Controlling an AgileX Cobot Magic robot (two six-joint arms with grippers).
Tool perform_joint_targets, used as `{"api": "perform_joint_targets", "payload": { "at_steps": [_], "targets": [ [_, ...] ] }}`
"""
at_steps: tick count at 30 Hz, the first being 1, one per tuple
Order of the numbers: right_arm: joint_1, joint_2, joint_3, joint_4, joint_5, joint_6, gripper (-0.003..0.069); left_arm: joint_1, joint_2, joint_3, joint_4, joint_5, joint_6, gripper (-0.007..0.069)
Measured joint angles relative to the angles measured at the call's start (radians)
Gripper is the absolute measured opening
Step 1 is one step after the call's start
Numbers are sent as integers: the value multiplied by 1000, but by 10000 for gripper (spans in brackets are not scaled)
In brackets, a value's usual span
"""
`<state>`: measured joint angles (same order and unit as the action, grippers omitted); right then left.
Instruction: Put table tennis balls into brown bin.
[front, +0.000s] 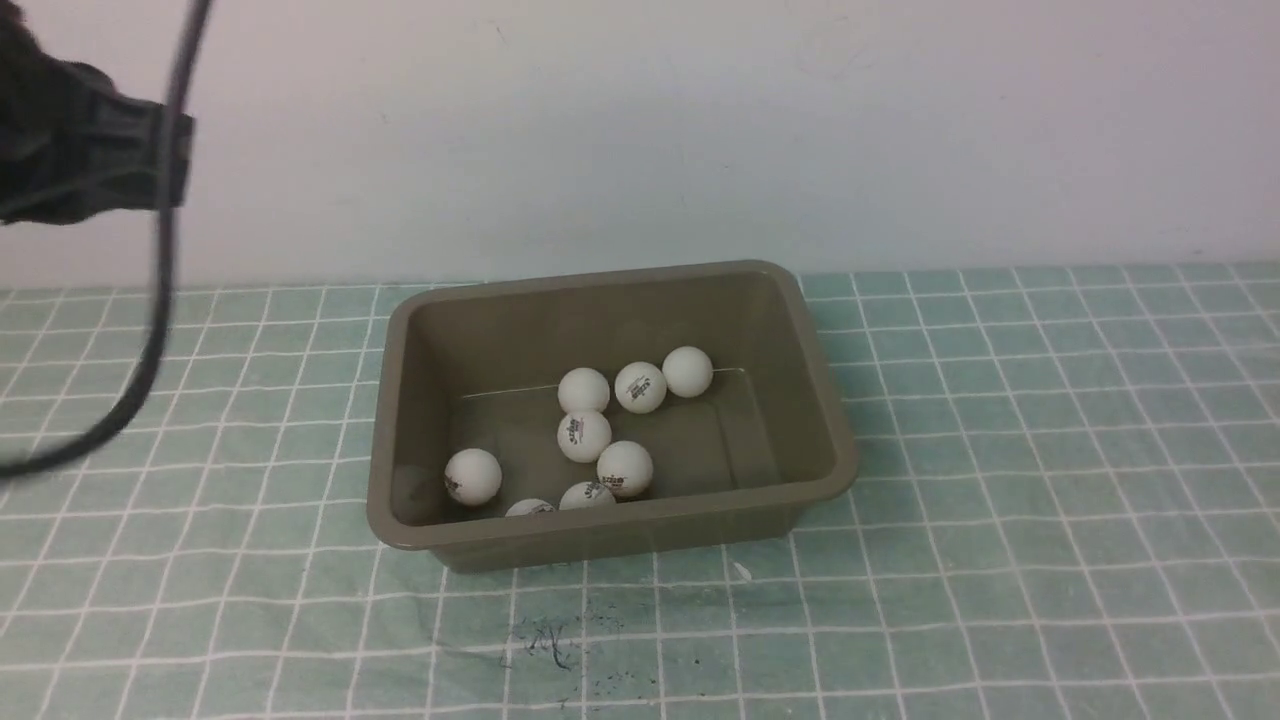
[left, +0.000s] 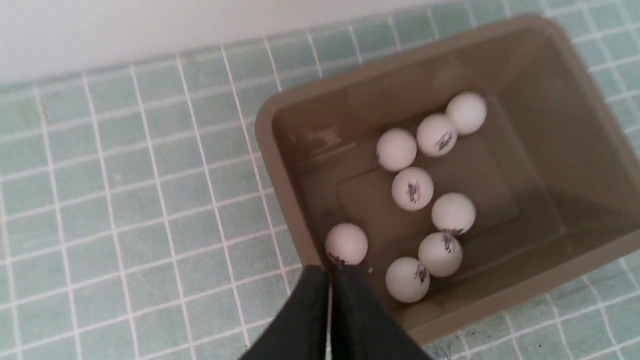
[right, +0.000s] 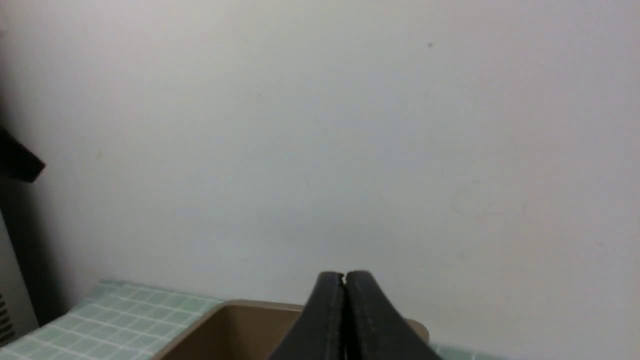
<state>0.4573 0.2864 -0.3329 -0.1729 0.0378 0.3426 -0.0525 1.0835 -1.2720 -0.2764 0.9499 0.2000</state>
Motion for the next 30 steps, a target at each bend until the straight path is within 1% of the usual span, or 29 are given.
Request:
{"api": "perform_joint_targets", "payload": {
  "at_steps": [4,5,6,8,9,11,19,30],
  "targets": [
    [0,-14,10,-5,-20,-15,-13,0,-274,197,-14,-132,0,-5],
    [0,-14,10,-6,-21,-26,-13,0,-383,288,-34,-194,0,-5],
    [0,-14,10,-6,-21,-28,-13,0,-396,288,-38,-201,0,-5],
    [0,-14,11,-7,-21,-34,-13,0,-533,430,-84,-274,-6,-5],
    [0,-14,11,-7,-20,-34,-13,0,-541,439,-87,-278,-6,-5],
    [0,-14,11,-7,-5,-37,-13,0,-627,535,-113,-331,-4,-5],
    [0,-14,11,-7,48,-37,-13,2,-729,666,-130,-346,19,-5],
    [0,-14,11,-7,62,-37,-13,3,-740,688,-133,-302,18,-5]
  ]
}}
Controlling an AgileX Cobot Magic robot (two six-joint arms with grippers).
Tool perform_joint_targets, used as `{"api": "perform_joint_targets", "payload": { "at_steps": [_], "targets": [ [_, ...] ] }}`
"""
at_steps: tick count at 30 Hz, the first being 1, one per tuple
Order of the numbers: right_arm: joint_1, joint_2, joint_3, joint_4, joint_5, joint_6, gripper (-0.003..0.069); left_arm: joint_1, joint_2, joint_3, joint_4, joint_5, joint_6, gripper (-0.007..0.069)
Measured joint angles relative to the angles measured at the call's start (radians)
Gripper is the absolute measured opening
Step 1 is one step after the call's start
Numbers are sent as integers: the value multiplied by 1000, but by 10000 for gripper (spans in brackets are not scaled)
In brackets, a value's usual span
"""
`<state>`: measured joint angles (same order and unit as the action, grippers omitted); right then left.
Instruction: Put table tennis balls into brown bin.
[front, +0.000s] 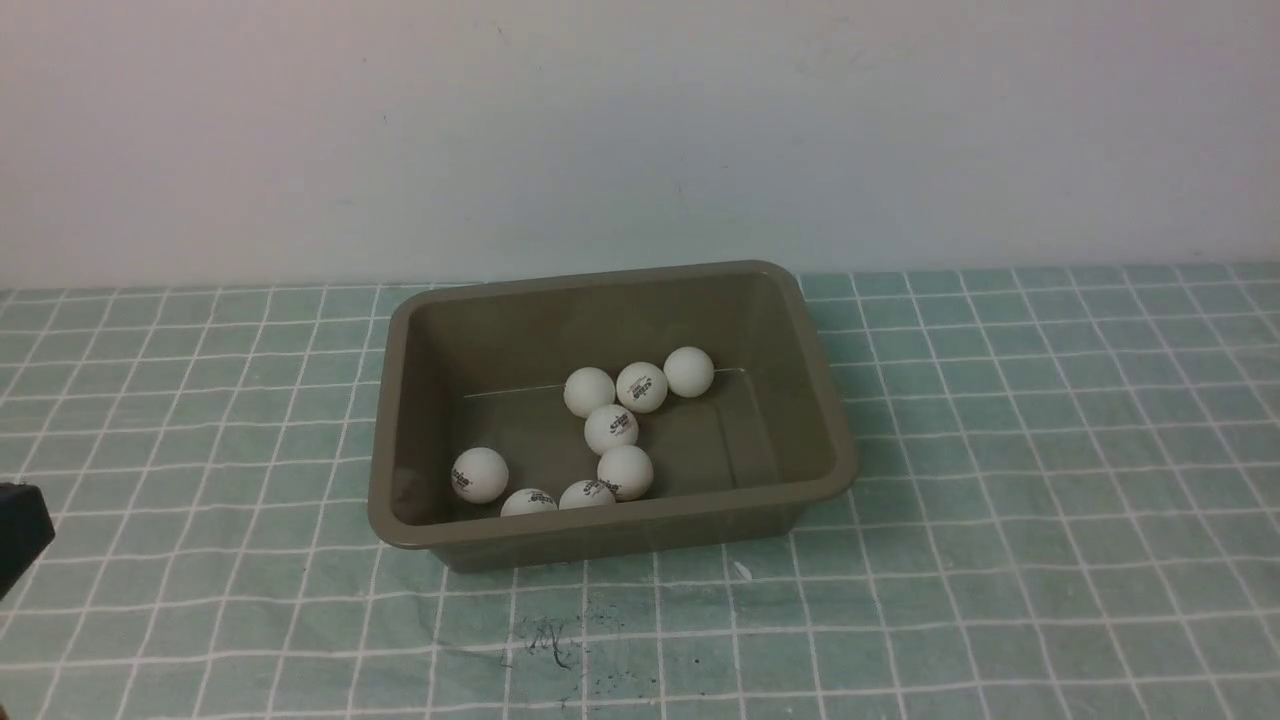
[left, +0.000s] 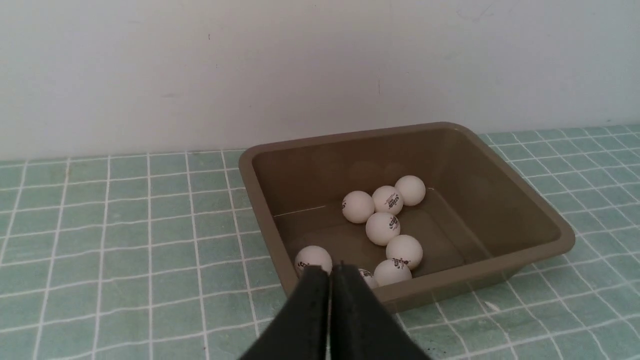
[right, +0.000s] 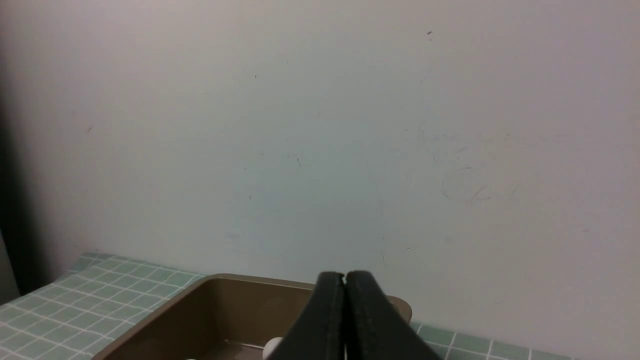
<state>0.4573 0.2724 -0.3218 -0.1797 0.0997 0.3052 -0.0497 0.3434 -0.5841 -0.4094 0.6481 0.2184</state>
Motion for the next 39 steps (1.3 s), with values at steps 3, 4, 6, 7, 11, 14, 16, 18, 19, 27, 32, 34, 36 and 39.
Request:
{"api": "perform_joint_targets", "payload": {
  "at_steps": [3,4,6,7,11,14,16,18,19,27,32,34,36,39],
  "targets": [
    [0,0,0,0,0,0,-13,0,0,0,3,1,1,-5],
    [0,0,0,0,0,0,-13,0,0,0,4,1,1,-5],
    [0,0,0,0,0,0,-13,0,-1,0,31,1,16,-5],
    [0,0,0,0,0,0,-13,0,-3,2,49,1,27,-5],
    [0,0,0,0,0,0,-13,-5,-17,22,110,-2,38,-5],
    [0,0,0,0,0,0,-13,-5,-71,95,176,-28,12,-5],
    [0,0,0,0,0,0,-13,-5,-121,166,219,-52,-16,-5],
    [0,0,0,0,0,0,-13,-5,-195,270,279,-94,-43,-5],
    [0,0,0,0,0,0,-13,-5,-215,300,296,-100,-48,-5],
    [0,0,0,0,1,0,-13,-6,-354,592,358,-179,-60,-5],
    [0,0,2,0,1,0,-13,-6,-354,608,358,-271,-61,-5],
    [0,0,2,0,3,0,-13,-6,-354,608,358,-271,-61,-5],
    [0,0,2,0,4,0,-13,-6,-354,608,358,-271,-61,-5],
    [0,0,2,0,4,0,-13,-6,-354,608,358,-271,-61,-5]
  ]
}}
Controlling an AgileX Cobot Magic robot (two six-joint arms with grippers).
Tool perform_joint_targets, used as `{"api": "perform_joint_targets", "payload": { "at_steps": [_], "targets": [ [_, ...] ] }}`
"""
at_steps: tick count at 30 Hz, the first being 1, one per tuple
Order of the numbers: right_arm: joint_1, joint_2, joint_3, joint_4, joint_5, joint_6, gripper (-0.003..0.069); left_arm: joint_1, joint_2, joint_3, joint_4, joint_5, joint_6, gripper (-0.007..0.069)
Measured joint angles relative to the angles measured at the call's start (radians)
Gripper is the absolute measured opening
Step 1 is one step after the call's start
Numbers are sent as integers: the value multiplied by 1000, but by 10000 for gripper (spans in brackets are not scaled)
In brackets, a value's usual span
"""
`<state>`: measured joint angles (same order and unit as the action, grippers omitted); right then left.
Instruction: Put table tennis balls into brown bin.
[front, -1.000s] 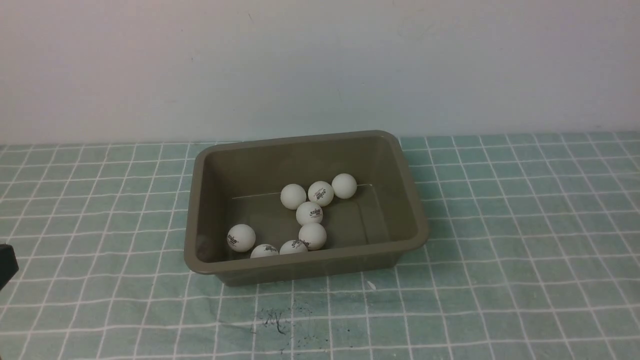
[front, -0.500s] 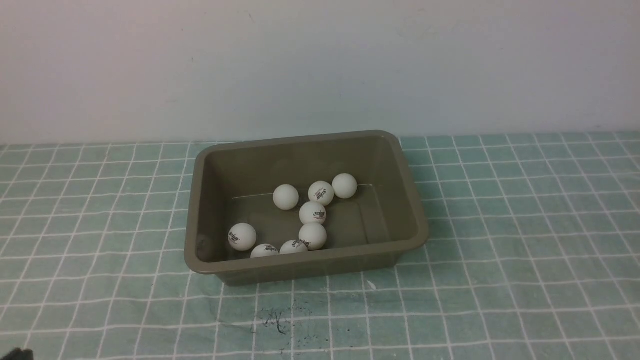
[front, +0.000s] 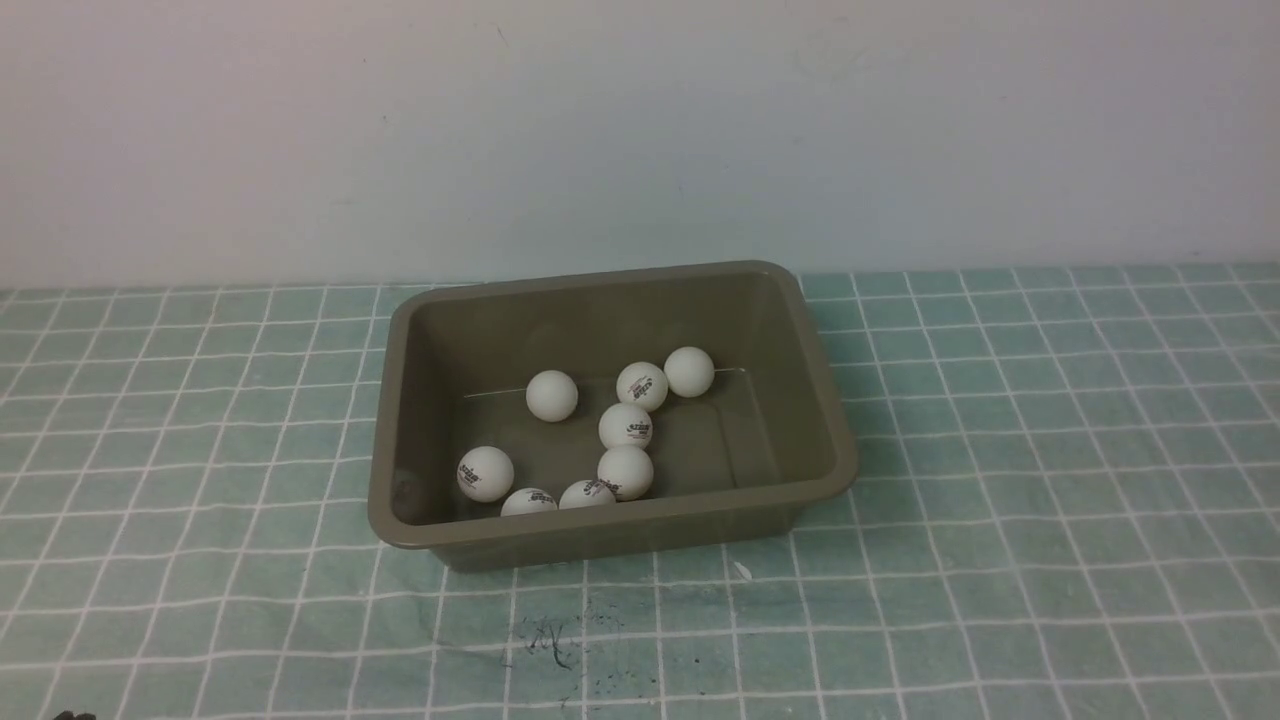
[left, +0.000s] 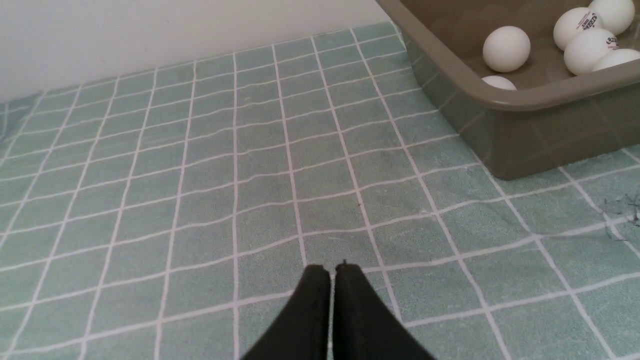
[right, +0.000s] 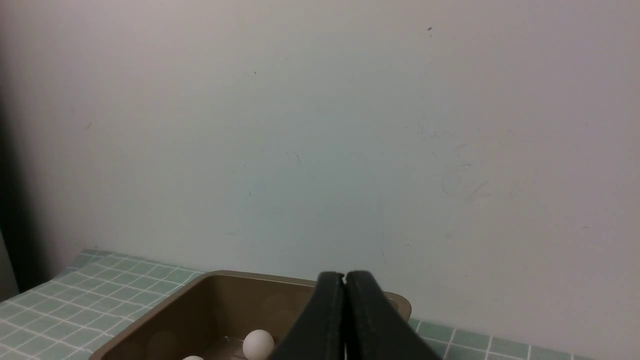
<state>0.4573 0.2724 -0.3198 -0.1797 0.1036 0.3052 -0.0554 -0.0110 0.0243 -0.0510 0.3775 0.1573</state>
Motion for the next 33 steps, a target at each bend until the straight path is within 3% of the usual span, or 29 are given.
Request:
{"api": "perform_joint_targets", "payload": {
  "at_steps": [13,21,27,33],
  "targets": [
    [0,0,2,-1,4,0,-13,0,0,0,0,0,-1,-5],
    [-16,-30,19,-79,33,-36,-13,0,0,0,0,0,0,-5],
    [-294,-151,215,-79,83,16,-13,0,0,0,0,0,0,-5],
    [-423,-271,347,-57,246,26,-13,0,0,0,0,0,0,-5]
  ]
}}
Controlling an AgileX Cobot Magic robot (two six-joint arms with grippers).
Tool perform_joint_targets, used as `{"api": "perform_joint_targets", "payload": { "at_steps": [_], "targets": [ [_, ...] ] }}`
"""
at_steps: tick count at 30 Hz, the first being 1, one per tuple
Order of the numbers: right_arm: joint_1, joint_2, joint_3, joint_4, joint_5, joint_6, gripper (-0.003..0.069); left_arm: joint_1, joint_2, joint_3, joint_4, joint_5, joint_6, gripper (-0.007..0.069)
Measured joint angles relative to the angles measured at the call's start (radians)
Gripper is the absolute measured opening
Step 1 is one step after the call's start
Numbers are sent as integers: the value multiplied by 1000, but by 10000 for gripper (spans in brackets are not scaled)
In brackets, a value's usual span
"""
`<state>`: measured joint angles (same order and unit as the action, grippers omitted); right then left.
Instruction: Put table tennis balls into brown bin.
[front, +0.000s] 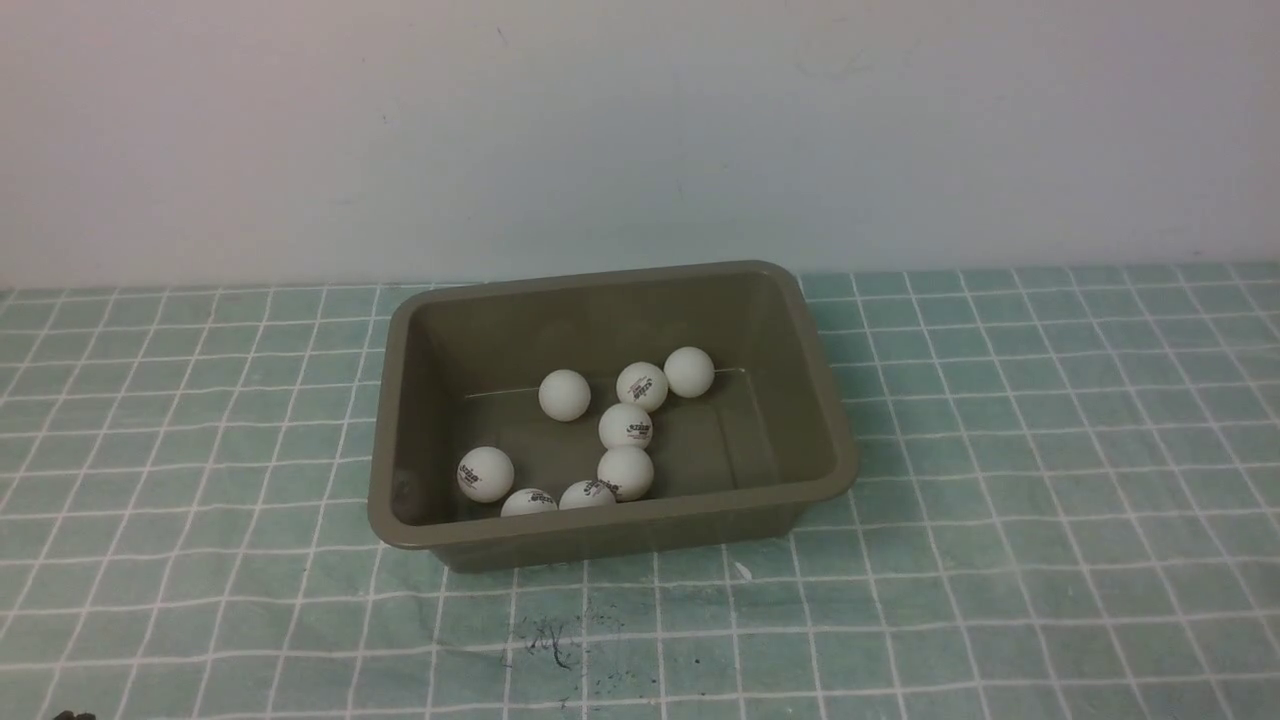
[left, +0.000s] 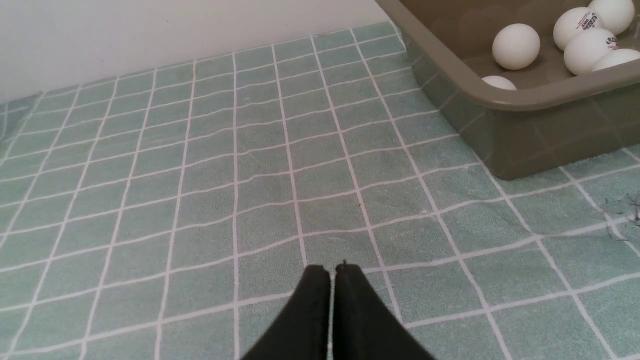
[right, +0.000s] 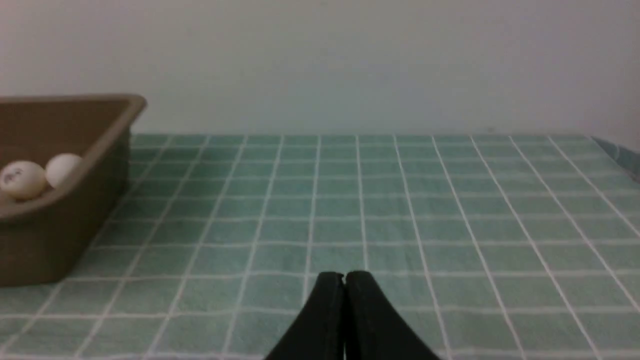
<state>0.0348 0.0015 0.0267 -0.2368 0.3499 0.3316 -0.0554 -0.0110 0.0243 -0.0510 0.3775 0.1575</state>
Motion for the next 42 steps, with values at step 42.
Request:
{"api": "perform_joint_targets", "payload": {
  "at_steps": [42],
  "targets": [
    [-5,-13,-3,6,27,23,-13,0,0,0,-1,0,1,-5]
  ]
}}
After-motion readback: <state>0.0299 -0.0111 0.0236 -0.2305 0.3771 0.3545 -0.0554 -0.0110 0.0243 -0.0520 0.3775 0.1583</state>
